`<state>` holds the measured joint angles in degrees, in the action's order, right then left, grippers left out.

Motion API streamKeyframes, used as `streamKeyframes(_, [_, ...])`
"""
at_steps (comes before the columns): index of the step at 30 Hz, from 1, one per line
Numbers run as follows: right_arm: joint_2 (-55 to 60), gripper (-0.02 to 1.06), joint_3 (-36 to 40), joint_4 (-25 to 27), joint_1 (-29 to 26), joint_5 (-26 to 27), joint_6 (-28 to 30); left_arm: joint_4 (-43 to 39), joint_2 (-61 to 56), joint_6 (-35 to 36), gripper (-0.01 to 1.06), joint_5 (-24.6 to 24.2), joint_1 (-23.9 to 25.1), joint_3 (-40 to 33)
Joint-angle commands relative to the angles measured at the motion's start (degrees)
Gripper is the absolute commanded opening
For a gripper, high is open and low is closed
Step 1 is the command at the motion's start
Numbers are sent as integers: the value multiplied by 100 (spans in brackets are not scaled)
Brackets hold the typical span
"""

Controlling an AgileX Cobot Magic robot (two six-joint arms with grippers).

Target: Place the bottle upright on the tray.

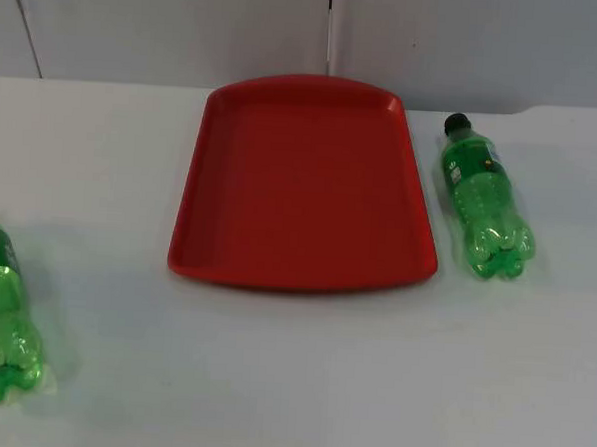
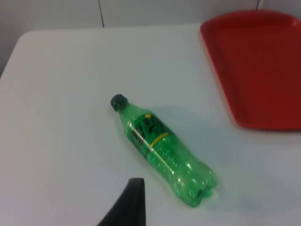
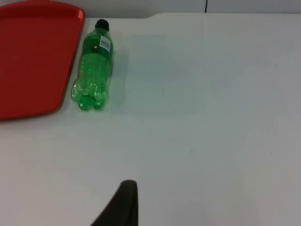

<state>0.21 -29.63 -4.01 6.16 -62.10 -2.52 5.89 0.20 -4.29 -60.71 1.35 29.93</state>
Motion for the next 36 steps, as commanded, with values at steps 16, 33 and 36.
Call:
streamKeyframes(16, [-21, 105, 0, 14, -36, 48, 34, 317, 1124, 22, 105, 452, 8, 683])
streamKeyframes(33, [-21, 105, 0, 14, -36, 48, 34, 694, 2726, 22, 105, 741, 8, 1249])
streamKeyframes(36, [-21, 105, 0, 14, -36, 48, 34, 694, 3106, 22, 105, 854, 8, 1363])
